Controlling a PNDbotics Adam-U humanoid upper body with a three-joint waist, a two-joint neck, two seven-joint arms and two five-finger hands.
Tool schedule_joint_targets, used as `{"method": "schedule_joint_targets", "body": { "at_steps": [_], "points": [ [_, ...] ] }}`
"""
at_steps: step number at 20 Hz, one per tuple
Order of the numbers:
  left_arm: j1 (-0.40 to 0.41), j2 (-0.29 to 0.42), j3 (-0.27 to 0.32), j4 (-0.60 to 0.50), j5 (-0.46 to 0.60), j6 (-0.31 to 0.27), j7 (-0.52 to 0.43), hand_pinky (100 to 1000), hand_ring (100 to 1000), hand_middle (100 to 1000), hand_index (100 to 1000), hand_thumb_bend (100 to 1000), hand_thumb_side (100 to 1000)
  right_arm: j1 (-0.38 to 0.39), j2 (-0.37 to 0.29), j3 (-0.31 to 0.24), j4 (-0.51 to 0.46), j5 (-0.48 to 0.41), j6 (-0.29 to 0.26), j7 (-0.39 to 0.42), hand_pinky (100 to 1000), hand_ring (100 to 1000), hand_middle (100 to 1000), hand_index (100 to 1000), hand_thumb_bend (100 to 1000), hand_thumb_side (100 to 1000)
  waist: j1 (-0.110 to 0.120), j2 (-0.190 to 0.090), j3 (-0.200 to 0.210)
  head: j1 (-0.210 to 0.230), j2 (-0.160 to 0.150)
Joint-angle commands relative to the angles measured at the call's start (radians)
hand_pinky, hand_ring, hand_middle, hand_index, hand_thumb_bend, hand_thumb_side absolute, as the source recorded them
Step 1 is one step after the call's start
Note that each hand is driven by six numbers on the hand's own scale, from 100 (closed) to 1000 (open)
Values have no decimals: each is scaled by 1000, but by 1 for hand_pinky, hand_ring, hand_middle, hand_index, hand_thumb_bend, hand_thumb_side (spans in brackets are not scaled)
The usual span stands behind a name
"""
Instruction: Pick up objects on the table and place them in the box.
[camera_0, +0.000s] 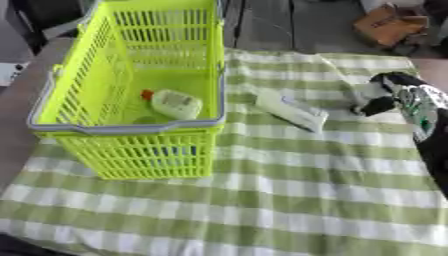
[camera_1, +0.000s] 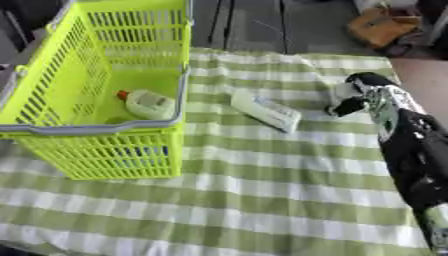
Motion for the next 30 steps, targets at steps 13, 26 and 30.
{"method": "schedule_joint_targets", "body": {
  "at_steps": [13,26,30],
  "points": [
    [-12,3,2,-20,-5,3,-5,725,963,863,799,252,880,-21,-39,-2,-7,-13,8,-93,106,409,553,656,100,100,-7,-17,-14,3,-5],
    [-9,4,5,-20,-2,12,-1,724,962,862,799,258,878,-29,-32,25,-194,-126,-77,-82,100,371,489,640,100,100,-15,-44,-49,7,2],
    [-6,5,6,-20,1,13,2,724,962,861,799,259,876,-27,-23,63,-318,-175,-112,-65,100,376,495,641,100,100,-13,-57,-64,5,1]
  ]
}}
